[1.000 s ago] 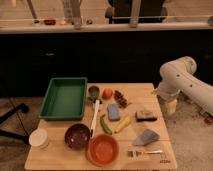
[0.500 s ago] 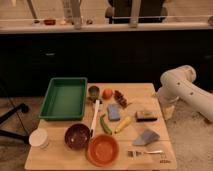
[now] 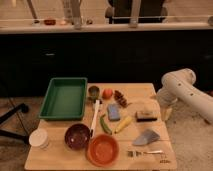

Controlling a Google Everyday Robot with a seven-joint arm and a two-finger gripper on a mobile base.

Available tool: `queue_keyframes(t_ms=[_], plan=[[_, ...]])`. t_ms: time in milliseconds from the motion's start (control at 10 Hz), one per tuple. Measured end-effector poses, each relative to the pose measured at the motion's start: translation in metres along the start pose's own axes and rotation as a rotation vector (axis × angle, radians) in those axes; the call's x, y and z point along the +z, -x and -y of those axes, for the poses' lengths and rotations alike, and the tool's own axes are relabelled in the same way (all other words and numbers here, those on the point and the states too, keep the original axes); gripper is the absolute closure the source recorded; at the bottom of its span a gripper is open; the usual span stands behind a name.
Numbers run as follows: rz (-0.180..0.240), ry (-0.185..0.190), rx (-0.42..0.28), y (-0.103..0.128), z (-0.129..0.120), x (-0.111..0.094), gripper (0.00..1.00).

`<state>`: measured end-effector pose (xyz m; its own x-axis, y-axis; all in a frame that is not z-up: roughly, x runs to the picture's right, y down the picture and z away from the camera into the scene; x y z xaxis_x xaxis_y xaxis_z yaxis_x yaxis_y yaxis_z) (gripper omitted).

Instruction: Wipe tray with eraser

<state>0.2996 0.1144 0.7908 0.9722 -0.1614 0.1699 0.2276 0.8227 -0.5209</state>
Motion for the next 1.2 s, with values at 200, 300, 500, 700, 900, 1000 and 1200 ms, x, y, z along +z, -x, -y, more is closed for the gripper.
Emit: queue_keyframes(t_ms=[200,300,500,700,900,1000,1200], plan=[[0.056,-0.004,0.036,0.008,0.005,0.009,0.20],[0.085,-0.005,0.054,0.013,0.008,0.015,0.20],[0.129,-0.005,0.082,0.018,0.012,0.025,0.20],[0.159,0.007,0.100,0.025,0.013,0.039,0.20],[0.166,0.021,0.109,0.029,0.013,0.050,0.20],[0.163,0.033,0.120,0.028,0.010,0.057,0.20],[0.158,0.048,0.134,0.026,0.005,0.065,0.20]])
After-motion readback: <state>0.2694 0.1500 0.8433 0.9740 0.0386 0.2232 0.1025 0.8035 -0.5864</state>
